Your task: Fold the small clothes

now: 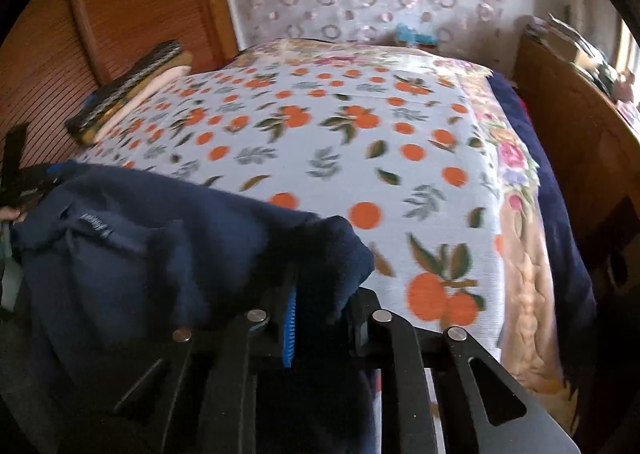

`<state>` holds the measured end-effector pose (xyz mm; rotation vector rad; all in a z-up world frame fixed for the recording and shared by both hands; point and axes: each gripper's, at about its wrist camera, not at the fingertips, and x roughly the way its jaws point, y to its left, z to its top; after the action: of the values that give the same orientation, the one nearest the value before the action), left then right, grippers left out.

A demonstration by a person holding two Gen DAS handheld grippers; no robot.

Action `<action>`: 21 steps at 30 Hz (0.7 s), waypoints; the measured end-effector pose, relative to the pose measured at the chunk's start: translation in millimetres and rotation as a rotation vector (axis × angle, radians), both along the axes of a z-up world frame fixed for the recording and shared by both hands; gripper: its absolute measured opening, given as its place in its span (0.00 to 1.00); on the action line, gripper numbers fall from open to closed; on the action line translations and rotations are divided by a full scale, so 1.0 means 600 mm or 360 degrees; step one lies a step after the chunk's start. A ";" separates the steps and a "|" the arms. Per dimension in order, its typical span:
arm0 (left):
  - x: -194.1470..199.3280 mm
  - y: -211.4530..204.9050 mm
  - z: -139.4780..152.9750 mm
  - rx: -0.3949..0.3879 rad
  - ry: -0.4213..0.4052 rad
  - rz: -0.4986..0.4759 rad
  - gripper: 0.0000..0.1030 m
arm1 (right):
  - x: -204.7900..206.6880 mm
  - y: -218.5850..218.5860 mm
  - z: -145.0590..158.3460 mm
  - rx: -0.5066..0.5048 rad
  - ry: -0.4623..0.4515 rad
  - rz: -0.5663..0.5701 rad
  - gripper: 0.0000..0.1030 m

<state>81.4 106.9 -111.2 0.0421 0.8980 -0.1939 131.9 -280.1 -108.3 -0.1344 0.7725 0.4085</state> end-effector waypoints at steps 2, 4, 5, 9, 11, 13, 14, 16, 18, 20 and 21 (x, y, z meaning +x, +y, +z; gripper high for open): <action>-0.013 -0.009 0.012 0.0010 -0.0043 0.0007 0.11 | -0.015 0.005 0.006 0.0011 -0.0037 0.0027 0.14; -0.031 -0.013 0.031 -0.0005 -0.0102 0.0031 0.11 | -0.036 0.006 0.021 0.0055 -0.0092 0.0041 0.14; -0.038 -0.012 0.040 -0.0015 -0.0128 0.0037 0.11 | -0.051 0.004 0.033 0.0078 -0.0135 0.0039 0.14; -0.088 -0.016 0.110 -0.0110 -0.0331 0.0032 0.10 | -0.115 -0.016 0.090 0.0169 -0.0311 0.0026 0.13; -0.109 -0.017 0.147 -0.0183 -0.0404 -0.0007 0.10 | -0.149 -0.026 0.116 0.0201 -0.0390 0.0027 0.13; -0.126 -0.022 0.185 -0.0295 -0.0459 -0.0079 0.10 | -0.180 -0.028 0.145 0.0225 -0.0463 0.0037 0.13; -0.134 -0.027 0.205 -0.0314 -0.0497 -0.0099 0.10 | -0.193 -0.030 0.158 0.0254 -0.0488 0.0047 0.13; -0.147 -0.036 0.247 -0.0314 -0.0574 -0.0142 0.10 | -0.217 -0.028 0.190 0.0292 -0.0537 0.0080 0.13; -0.167 -0.041 0.302 -0.0301 -0.0682 -0.0163 0.10 | -0.246 -0.024 0.224 0.0275 -0.0606 0.0114 0.12; -0.185 -0.040 0.350 -0.0294 -0.0785 -0.0168 0.10 | -0.271 -0.027 0.264 0.0282 -0.0679 0.0136 0.12; -0.194 -0.041 0.373 -0.0283 -0.0833 -0.0171 0.10 | -0.285 -0.030 0.287 0.0283 -0.0728 0.0149 0.12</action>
<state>-35.0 82.2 112.7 -0.0244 0.3546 -0.3436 -39.4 -298.0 64.0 -0.0922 0.2787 0.5105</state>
